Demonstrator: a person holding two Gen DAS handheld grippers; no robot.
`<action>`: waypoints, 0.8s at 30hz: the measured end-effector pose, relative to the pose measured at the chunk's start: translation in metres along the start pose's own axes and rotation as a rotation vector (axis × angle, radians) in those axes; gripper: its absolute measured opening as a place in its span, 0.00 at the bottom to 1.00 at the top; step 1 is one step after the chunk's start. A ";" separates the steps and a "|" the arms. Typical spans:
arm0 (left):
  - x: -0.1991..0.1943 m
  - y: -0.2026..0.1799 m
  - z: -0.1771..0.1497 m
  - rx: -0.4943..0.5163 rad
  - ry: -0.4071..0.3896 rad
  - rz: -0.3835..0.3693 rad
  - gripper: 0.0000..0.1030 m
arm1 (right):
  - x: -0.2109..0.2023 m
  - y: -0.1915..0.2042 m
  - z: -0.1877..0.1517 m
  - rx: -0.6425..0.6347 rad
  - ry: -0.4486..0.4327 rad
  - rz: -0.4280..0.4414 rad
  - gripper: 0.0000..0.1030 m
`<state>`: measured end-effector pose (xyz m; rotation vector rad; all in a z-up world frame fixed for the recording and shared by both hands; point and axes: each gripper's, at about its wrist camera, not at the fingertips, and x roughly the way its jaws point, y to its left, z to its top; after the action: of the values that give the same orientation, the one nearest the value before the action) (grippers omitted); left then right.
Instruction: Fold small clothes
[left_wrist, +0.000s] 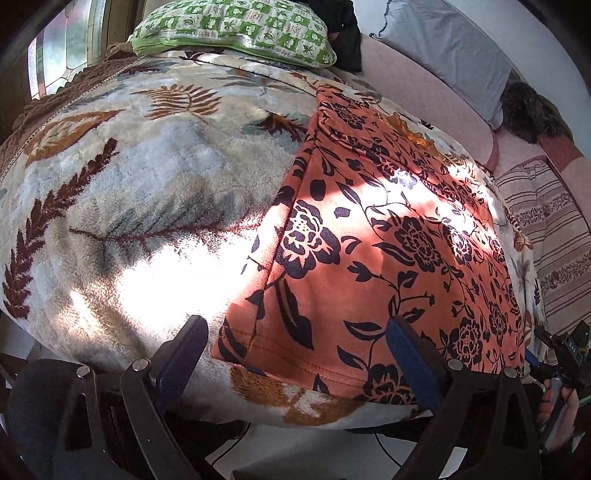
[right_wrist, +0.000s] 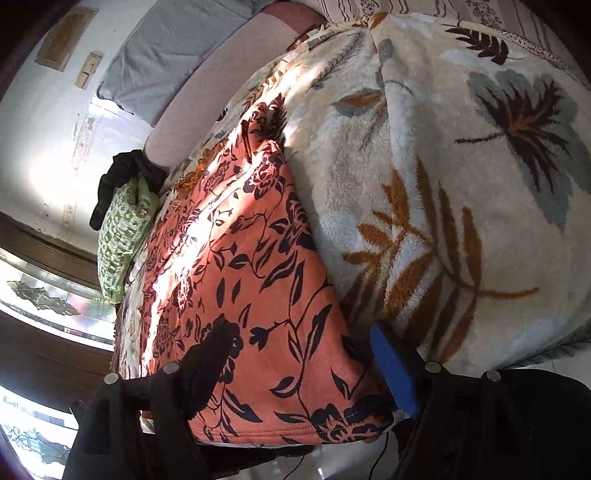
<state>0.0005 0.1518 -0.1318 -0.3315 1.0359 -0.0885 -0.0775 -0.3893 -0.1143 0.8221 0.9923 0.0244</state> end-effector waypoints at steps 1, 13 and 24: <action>0.002 0.000 -0.001 0.002 0.004 0.015 0.95 | 0.003 -0.001 -0.003 0.000 0.010 0.014 0.77; 0.014 0.004 -0.002 0.005 0.023 0.037 0.95 | 0.007 -0.003 -0.017 0.005 0.043 0.038 0.77; 0.018 0.003 -0.003 0.014 0.021 0.042 0.95 | 0.005 -0.006 -0.017 0.020 0.046 0.071 0.77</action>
<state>0.0070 0.1504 -0.1488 -0.2965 1.0617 -0.0617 -0.0897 -0.3813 -0.1262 0.8775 1.0076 0.0946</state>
